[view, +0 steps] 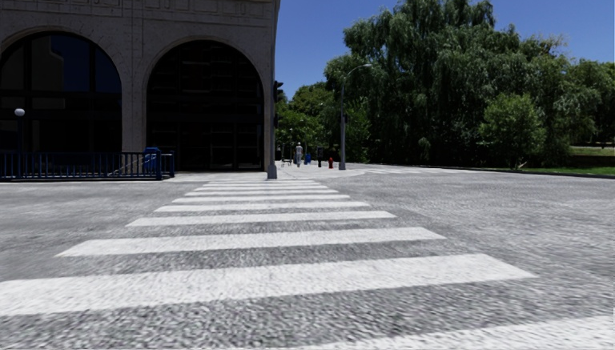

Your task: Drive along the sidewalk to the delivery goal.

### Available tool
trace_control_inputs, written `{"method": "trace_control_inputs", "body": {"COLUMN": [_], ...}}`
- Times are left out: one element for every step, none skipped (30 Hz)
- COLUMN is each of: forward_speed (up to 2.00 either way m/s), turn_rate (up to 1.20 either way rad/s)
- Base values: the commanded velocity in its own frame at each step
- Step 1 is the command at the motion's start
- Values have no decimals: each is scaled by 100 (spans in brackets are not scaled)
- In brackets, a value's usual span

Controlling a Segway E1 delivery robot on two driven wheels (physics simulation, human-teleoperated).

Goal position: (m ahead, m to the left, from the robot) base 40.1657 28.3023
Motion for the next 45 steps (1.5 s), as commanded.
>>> {"method": "trace_control_inputs", "body": {"forward_speed": [200,200,200,200,200,200,200,200,200,200,200,200,200,200,200,200,200,200,200,200,200,200,200,200,200,200,200,200,200,200,200,200,200,200,200,200,200,200,200,200,200,200,200,200,200], "turn_rate": [17,18,18,19,20,20,20,20,20,20,20,20,21,21,21,22,22,25,25,27,28,30,30,31,31,31,31,31,31,31,31,31,31,31,31,31,31,31,31,31,31,31,31,31,31]}}
